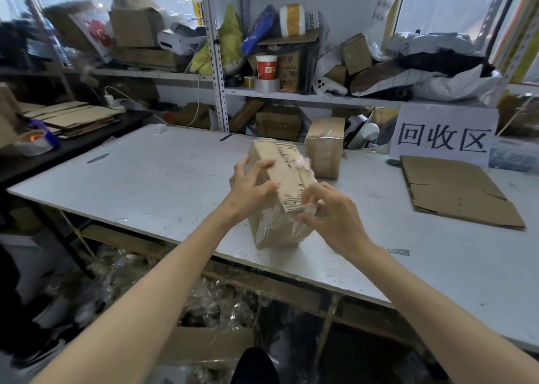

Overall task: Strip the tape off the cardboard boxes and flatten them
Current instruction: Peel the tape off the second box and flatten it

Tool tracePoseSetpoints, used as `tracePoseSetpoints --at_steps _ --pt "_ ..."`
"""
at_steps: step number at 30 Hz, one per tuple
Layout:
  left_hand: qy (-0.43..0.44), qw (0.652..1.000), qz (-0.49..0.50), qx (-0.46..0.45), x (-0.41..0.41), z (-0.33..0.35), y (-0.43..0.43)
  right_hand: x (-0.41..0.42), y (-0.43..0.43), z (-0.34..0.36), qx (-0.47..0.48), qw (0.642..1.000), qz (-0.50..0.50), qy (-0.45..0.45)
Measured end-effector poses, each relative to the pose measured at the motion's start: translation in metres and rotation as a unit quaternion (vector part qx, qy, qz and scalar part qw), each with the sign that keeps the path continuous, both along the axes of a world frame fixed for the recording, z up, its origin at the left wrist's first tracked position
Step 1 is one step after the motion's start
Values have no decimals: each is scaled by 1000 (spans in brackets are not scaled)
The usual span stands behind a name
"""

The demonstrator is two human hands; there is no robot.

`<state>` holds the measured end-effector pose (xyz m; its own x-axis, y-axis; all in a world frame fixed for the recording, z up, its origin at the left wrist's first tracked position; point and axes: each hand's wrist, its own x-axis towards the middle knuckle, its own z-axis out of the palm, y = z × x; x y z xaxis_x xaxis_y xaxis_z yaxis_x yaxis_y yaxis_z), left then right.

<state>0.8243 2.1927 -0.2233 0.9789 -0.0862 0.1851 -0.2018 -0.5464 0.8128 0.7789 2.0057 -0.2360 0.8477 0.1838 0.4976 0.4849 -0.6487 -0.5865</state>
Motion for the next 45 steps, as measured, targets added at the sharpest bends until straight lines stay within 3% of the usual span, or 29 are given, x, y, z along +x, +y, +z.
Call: tracePoseSetpoints --at_steps 5,8,11,16,22,28,33,37,45 --pt "-111 982 -90 120 -5 -5 -3 12 -28 11 179 981 24 76" --pt "-149 963 -100 200 -7 -14 -9 12 -36 13 203 974 -7 95" --pt "-140 969 -104 176 -9 -20 -17 9 -34 19 198 971 -9 131" --pt "-141 969 -97 178 -7 -22 -22 8 -21 30 88 991 -48 86" --pt "-156 967 -85 182 -6 -20 -23 10 -12 36 80 986 -112 91" --pt "-160 966 -82 188 -7 -22 -23 14 -16 49 -25 989 -81 120" --pt "-153 966 -92 185 -6 -18 -24 4 -21 30 31 997 -74 13" --pt "-149 967 -103 181 -4 -17 -24 -2 -22 16 16 996 -51 -76" --pt "-151 968 -112 168 -2 -17 -24 -12 -40 13 -88 992 60 -65"
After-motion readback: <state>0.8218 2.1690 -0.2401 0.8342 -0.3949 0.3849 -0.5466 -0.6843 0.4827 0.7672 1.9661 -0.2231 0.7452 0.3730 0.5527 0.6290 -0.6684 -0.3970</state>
